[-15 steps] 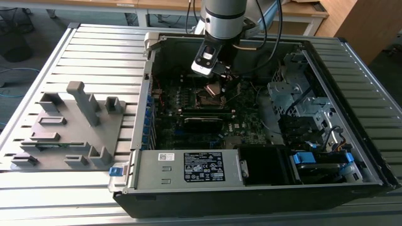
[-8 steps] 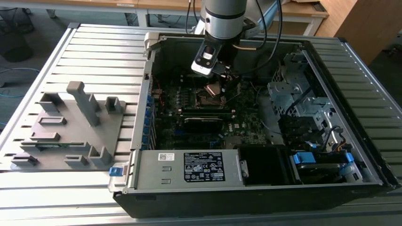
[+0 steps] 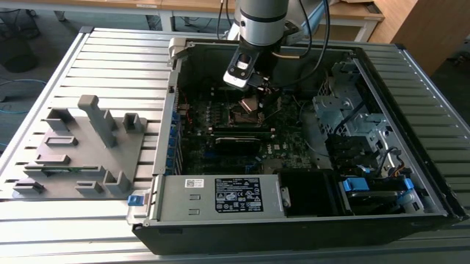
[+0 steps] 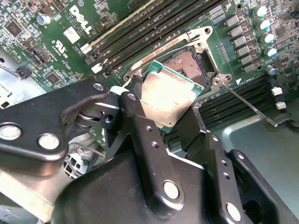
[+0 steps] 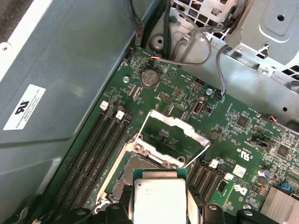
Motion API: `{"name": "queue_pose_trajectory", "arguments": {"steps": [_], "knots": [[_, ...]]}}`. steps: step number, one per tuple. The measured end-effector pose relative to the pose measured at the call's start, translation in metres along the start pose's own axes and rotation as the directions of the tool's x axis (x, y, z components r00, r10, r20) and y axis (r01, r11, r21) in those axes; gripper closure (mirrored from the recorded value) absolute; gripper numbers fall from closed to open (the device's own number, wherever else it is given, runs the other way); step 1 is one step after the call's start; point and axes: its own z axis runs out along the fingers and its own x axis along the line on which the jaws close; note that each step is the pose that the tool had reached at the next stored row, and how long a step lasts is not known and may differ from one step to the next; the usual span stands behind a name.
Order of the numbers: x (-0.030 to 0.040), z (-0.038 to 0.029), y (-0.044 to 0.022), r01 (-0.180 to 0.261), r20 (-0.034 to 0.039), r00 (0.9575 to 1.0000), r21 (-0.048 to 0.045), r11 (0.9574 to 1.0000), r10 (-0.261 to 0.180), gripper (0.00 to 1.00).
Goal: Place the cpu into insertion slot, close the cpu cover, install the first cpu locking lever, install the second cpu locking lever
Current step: 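Place the cpu into insertion slot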
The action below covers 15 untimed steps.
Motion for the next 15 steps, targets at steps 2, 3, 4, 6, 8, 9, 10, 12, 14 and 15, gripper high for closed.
{"name": "queue_pose_trajectory", "arguments": {"steps": [2,3,4,6,8,9,10,12,14,15], "knots": [[0.0000,0.0001,0.0000,-0.004,0.0003,1.0000,0.0001,1.0000,0.004,0.46],[0.0000,0.0001,0.0000,-0.008,0.0006,1.0000,0.0002,1.0000,0.008,0.46],[0.0000,0.0002,0.0000,-0.012,0.0010,0.9999,0.0001,0.9999,0.012,0.46],[0.0000,0.0002,0.0000,-0.020,0.0016,0.9998,0.0003,0.9998,0.020,0.46],[0.0000,0.0003,0.0000,-0.027,0.0022,0.9996,0.0004,0.9996,0.027,0.46],[0.0000,0.0003,0.0000,-0.030,0.0024,0.9995,0.0004,0.9995,0.030,0.46],[0.0000,0.0004,0.0000,-0.033,0.0026,0.9994,0.0005,0.9994,0.033,0.46],[0.0000,0.0004,0.0000,-0.039,0.0031,0.9992,0.0005,0.9992,0.039,0.46],[0.0000,0.0006,0.0000,-0.046,0.0036,0.9990,0.0006,0.9990,0.046,0.46],[0.0000,0.0008,0.0000,-0.051,0.0039,0.9987,0.0005,0.9987,0.051,0.46]]}}
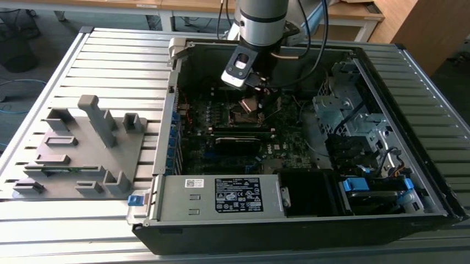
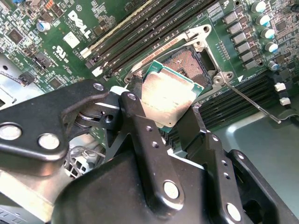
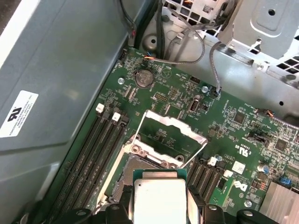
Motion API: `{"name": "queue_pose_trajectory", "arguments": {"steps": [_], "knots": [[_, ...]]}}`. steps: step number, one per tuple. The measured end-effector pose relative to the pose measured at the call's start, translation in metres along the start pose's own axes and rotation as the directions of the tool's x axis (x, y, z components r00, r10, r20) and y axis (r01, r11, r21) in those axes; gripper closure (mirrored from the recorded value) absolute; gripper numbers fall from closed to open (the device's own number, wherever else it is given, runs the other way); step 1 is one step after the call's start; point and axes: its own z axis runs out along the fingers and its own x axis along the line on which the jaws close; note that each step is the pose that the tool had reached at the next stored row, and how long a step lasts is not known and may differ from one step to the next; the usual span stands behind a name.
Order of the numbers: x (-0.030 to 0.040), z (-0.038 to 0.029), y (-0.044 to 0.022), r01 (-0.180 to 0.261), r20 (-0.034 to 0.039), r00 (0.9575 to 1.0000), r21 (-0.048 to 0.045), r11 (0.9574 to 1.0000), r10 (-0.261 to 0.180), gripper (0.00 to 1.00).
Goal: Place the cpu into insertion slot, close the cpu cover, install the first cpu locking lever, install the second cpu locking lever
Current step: 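Place the cpu into insertion slot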
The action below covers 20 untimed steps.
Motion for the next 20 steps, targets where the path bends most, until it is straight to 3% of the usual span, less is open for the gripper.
{"name": "queue_pose_trajectory", "arguments": {"steps": [5,11,15,20], "knots": [[0.0000,0.0008,-0.0001,-0.051,0.0043,0.9987,0.0009,0.9987,0.051,0.46],[0.0000,0.0014,-0.0001,-0.130,0.0106,0.9915,0.0014,0.9915,0.130,0.46],[0.0000,0.0019,-0.0002,-0.195,0.0160,0.9806,0.0015,0.9808,0.195,0.46],[0.0000,0.0029,-0.0002,-0.283,0.0231,0.9588,0.0011,0.9590,0.283,0.46]]}}
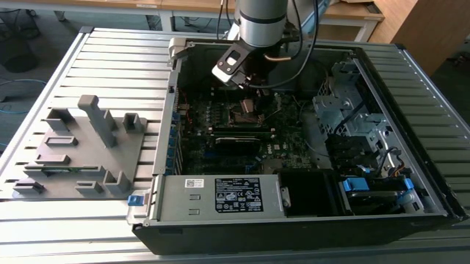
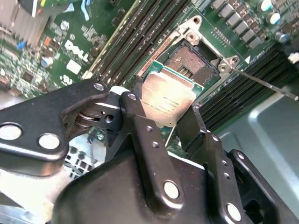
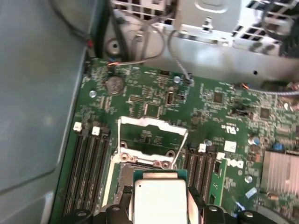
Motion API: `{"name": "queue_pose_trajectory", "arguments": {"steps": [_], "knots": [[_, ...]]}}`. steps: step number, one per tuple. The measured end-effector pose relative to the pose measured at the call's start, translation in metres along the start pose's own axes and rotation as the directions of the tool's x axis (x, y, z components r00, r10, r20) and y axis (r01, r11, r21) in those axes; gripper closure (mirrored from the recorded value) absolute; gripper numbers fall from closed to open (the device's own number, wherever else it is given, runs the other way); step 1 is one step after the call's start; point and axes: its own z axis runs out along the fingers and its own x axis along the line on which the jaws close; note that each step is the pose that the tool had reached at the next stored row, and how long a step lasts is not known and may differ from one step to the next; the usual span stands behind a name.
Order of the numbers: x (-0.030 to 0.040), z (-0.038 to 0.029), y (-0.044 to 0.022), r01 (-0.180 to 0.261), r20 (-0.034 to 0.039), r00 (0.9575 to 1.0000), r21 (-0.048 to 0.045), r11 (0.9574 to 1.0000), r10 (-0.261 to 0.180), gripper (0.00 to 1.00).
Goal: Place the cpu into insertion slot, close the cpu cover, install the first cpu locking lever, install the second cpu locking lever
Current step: 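Place the cpu into insertion slot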
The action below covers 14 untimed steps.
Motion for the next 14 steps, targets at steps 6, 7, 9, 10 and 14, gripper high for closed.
{"name": "queue_pose_trajectory", "arguments": {"steps": [6,7,9,10,14], "knots": [[0.0000,0.0016,-0.0001,-0.109,0.0089,0.9940,0.0013,0.9941,0.109,0.46],[0.0000,0.0016,-0.0002,-0.119,0.0098,0.9928,0.0015,0.9929,0.119,0.46],[0.0000,0.0017,-0.0003,-0.122,0.0100,0.9924,0.0014,0.9925,0.122,0.46],[0.0001,0.0018,-0.0005,-0.123,0.0091,0.9924,0.0013,0.9924,0.123,0.46],[0.0004,0.0017,-0.0016,-0.127,-0.0118,0.9918,0.0011,0.9919,0.127,0.46]]}}
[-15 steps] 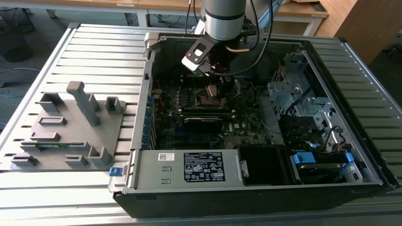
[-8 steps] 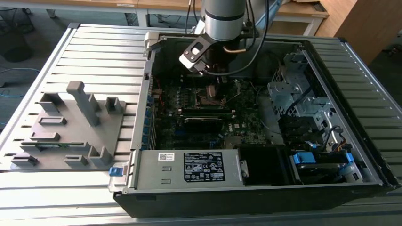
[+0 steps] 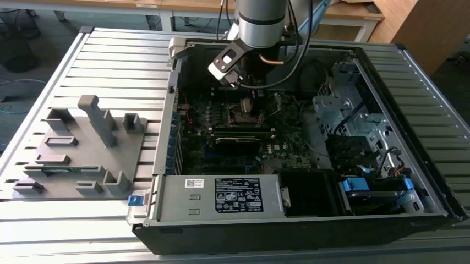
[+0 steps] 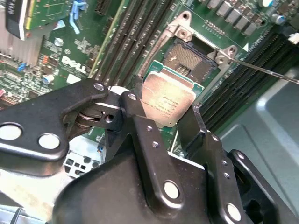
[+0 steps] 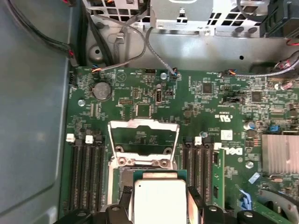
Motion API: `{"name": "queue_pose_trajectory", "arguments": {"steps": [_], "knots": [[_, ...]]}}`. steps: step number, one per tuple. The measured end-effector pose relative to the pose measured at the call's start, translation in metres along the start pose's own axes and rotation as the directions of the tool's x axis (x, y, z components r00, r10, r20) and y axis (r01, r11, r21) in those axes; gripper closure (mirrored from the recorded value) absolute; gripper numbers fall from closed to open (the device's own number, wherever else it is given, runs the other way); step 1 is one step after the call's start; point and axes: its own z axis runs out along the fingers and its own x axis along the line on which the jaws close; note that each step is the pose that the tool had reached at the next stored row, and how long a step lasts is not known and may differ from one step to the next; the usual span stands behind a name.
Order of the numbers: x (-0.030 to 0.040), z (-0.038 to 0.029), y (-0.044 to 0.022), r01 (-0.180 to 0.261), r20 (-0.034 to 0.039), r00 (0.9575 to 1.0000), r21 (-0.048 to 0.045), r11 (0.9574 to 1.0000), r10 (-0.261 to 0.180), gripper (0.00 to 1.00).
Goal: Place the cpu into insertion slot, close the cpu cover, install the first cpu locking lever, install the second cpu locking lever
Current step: 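Place the cpu into insertion slot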
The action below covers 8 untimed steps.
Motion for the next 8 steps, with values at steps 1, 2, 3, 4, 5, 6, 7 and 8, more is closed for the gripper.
{"name": "queue_pose_trajectory", "arguments": {"steps": [1,2,3,4,5,6,7,8], "knots": [[0.0001,0.0000,-0.0003,-0.001,-0.0055,1.0000,-0.0001,1.0000,0.001,0.46],[0.0003,0.0000,-0.0006,-0.003,-0.0102,0.9999,-0.0002,1.0000,0.003,0.46],[0.0004,0.0000,-0.0008,-0.005,-0.0134,0.9999,-0.0002,1.0000,0.005,0.46],[0.0007,0.0002,-0.0010,-0.007,-0.0162,0.9998,-0.0003,1.0000,0.007,0.46],[0.0010,0.0004,-0.0013,-0.009,-0.0185,0.9998,-0.0005,1.0000,0.009,0.46],[0.0014,0.0007,-0.0014,-0.011,-0.0195,0.9998,-0.0005,0.9999,0.011,0.46],[0.0018,0.0010,-0.0014,-0.013,-0.0199,0.9997,-0.0005,0.9999,0.013,0.46],[0.0022,0.0015,-0.0015,-0.016,-0.0201,0.9997,-0.0006,0.9999,0.016,0.46]]}}
